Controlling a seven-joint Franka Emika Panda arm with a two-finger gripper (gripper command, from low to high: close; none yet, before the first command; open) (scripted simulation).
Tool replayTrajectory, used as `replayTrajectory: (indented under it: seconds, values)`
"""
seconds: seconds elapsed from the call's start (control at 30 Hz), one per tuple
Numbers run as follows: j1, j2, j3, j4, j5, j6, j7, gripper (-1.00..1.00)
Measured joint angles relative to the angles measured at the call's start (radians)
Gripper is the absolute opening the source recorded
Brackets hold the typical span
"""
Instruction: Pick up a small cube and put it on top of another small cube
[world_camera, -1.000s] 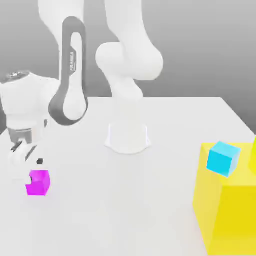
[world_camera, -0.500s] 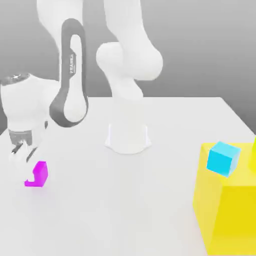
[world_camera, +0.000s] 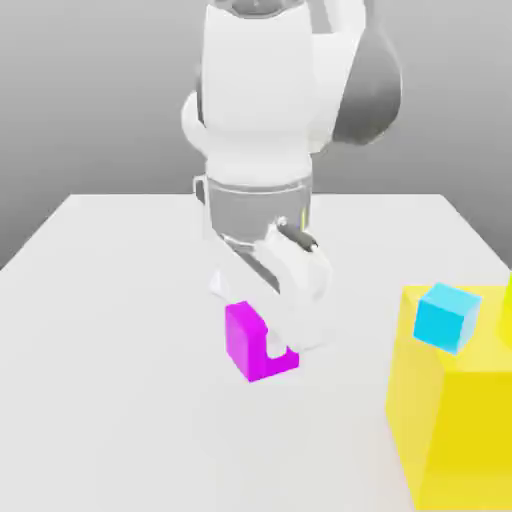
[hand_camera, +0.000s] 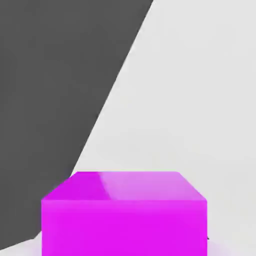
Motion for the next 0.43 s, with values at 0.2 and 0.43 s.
replayTrajectory:
  seconds: [0.2,0.43]
  values:
    - [0.145,-0.050,0.163,0.101,0.034,-0.155,0.100,-1.00]
    - [0.227,0.019,0.268,0.110,0.008,-0.110,0.187,1.00]
